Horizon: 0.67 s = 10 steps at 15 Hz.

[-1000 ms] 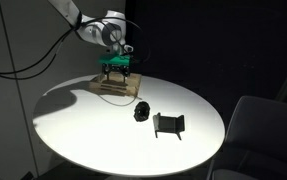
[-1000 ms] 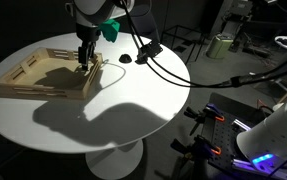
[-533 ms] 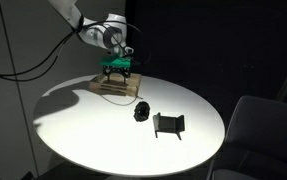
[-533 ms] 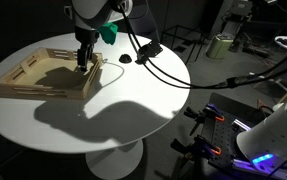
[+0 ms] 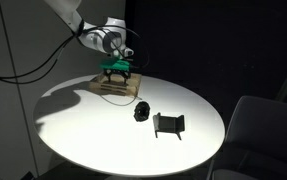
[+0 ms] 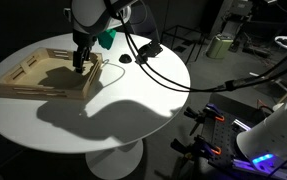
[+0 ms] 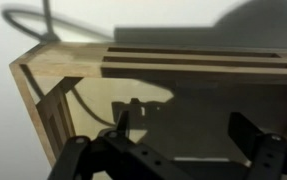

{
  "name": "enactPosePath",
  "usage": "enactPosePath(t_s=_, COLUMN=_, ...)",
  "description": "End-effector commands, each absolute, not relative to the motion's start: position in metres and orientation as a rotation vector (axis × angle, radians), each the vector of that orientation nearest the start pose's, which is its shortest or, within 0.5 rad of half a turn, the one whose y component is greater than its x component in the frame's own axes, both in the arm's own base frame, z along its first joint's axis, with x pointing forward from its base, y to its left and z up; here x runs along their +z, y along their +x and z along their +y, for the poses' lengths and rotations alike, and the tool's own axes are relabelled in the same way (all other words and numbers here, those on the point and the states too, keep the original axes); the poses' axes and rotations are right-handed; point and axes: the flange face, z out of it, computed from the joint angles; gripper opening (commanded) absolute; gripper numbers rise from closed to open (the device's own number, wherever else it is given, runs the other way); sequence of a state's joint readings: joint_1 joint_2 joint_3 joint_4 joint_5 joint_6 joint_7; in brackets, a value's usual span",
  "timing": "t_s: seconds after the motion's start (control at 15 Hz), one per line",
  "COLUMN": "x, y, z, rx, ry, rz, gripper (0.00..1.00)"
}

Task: Move the tray towards the middle of the table

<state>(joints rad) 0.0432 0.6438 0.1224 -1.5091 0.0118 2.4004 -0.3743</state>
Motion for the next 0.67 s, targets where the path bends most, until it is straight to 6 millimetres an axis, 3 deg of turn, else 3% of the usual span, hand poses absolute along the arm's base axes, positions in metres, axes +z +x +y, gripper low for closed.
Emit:
enactPosePath(t_s=0.0, x=0.3140, y=0.7305, z=0.1035, rx=-0.412, ry=-2.986, rz=-0.643, gripper=1.00)
enactPosePath(t_s=0.6, x=0.3166, y=0.7271, z=0.0990, rx=-0.388, ry=-3.022, rz=-0.498, gripper=1.00)
